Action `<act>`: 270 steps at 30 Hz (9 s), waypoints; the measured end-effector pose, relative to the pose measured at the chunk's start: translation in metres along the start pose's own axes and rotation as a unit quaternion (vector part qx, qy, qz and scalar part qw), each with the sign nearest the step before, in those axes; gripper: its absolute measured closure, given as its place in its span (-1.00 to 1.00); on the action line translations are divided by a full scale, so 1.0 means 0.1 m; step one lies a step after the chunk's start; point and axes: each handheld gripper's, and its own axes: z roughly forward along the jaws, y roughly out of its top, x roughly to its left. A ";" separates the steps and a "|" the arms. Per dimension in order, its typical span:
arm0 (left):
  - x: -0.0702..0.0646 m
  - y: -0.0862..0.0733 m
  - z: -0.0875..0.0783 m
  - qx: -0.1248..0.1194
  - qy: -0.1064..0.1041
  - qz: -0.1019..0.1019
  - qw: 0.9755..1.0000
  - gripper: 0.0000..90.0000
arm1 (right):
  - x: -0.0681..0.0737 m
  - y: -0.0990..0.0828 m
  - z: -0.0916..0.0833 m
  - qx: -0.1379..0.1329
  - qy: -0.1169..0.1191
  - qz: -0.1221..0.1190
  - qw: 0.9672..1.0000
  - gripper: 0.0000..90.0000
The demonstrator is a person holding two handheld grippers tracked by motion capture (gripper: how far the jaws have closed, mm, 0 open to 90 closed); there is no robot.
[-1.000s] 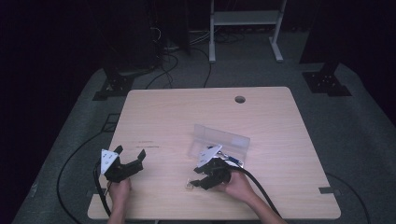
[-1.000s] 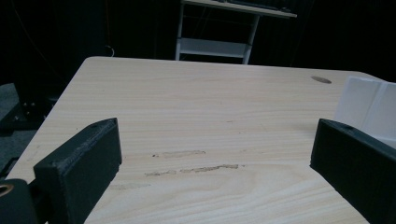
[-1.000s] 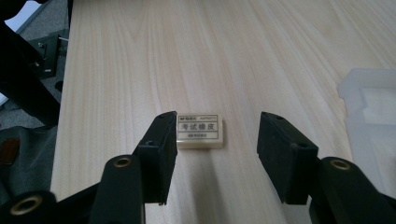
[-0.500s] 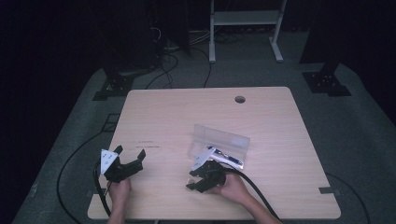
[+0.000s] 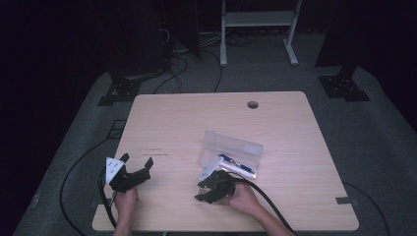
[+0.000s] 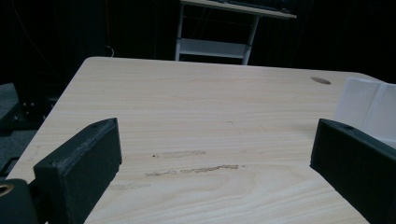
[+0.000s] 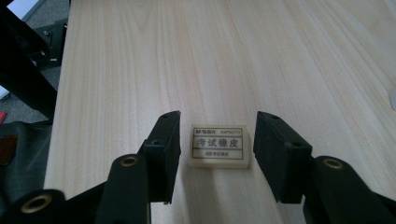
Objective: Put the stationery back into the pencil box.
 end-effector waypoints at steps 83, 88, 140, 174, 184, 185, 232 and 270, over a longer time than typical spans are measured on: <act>0.01 0.00 0.00 -0.002 0.000 -0.004 1.000 -0.98 | -0.54 0.29 -0.48 -0.026 -0.042 0.026 0.998 0.30; 0.01 0.00 0.00 -0.003 -0.001 -0.005 1.000 -0.98 | -0.59 0.30 -0.50 -0.026 -0.048 0.031 0.998 0.30; 0.02 0.01 -0.02 -0.006 -0.003 -0.010 1.000 -0.98 | -1.06 0.34 -0.21 -0.001 -0.074 0.071 0.995 0.30; 0.02 0.01 -0.01 -0.007 -0.002 -0.010 1.000 -0.98 | -1.16 0.27 -0.11 0.011 -0.069 0.091 0.993 0.27; 0.03 0.01 -0.03 -0.009 -0.004 -0.012 1.000 -0.98 | -1.10 0.27 -0.22 -0.004 -0.069 0.092 0.993 0.26; 0.03 0.01 -0.02 -0.008 -0.003 -0.012 1.000 -0.98 | -1.08 0.26 -0.25 -0.007 -0.071 0.090 0.993 0.26; 0.04 -0.02 -0.06 0.001 0.008 -0.004 1.000 -0.98 | -0.77 -0.40 -1.11 -0.061 -0.077 0.096 0.991 -0.04; 0.03 -0.03 -0.06 0.005 0.010 -0.003 1.000 -0.98 | -0.56 -1.11 -1.54 -0.076 -0.112 0.133 0.982 -0.23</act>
